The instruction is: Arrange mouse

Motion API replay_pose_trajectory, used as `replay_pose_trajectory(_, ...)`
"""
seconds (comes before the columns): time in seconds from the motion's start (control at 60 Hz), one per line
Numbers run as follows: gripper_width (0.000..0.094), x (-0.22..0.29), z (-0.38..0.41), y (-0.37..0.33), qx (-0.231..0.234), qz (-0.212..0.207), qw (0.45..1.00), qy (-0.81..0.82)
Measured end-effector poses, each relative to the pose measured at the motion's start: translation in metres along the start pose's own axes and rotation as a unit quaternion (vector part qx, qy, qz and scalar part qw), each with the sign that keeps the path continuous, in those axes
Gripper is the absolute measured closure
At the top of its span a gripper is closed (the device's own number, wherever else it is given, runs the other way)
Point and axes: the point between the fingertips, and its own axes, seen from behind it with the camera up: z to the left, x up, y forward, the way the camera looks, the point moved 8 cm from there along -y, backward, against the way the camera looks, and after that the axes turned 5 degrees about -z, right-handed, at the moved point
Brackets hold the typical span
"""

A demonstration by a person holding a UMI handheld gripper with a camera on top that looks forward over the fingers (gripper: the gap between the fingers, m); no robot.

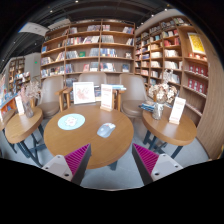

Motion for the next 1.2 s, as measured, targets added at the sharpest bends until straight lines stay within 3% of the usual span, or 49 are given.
replay_pose_trajectory(0.5,0.0083,-0.027,0.029,0.11,0.016,-0.006,1.0,-0.014)
replay_pose_trajectory(0.8,0.0085,-0.059,0.044,0.189,0.026,0.033,0.999,-0.001)
replay_pose_trajectory(1.2,0.0085,-0.061,0.042,0.269,0.013,0.064,0.998,-0.008)
